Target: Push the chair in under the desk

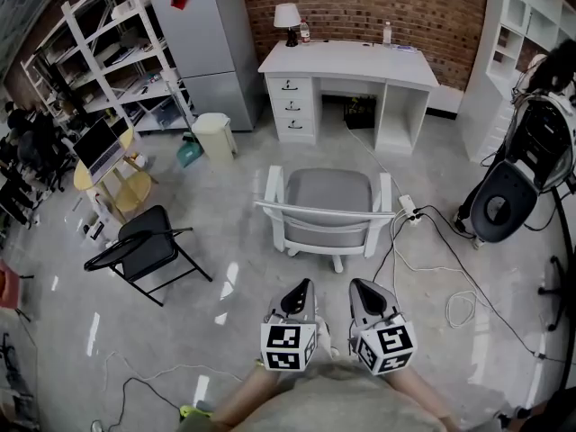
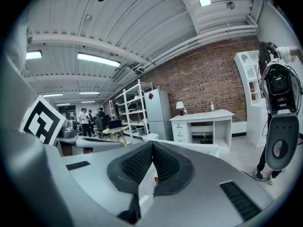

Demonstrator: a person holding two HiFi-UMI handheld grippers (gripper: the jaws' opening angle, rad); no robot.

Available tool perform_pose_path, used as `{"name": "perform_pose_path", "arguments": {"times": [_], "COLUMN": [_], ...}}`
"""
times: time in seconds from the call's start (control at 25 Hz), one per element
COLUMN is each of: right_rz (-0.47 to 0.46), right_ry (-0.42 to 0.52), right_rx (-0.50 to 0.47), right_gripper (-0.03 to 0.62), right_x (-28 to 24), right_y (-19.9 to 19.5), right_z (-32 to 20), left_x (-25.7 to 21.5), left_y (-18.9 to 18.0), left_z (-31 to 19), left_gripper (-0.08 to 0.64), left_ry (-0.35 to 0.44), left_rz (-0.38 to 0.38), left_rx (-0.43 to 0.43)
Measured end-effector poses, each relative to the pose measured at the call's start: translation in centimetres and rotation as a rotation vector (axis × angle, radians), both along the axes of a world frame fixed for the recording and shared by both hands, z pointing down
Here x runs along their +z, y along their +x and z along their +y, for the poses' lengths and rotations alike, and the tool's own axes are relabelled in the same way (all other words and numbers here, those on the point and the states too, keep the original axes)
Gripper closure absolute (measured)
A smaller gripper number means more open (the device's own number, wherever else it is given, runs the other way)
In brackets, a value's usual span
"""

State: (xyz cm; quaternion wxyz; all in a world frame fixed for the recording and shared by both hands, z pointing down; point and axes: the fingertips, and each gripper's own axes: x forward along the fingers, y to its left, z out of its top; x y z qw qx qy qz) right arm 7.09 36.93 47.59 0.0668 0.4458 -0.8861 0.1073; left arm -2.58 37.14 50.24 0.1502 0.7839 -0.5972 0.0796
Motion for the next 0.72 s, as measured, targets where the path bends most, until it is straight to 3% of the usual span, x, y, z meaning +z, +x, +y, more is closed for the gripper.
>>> {"name": "perform_pose_path", "arguments": {"times": [0.72], "right_rz": [0.073], "right_ry": [0.016], "right_rx": [0.011], "right_gripper": [0.583], "right_x": [0.4], "right_y": [-0.9], "right_z": [-6.5], "left_x": [0.1], "left_y": [-1.1], "left_z": [-6.6], "left_gripper": [0.549], "left_ry": [0.012], "left_rz": [-0.013], "left_rx": [0.042]}}
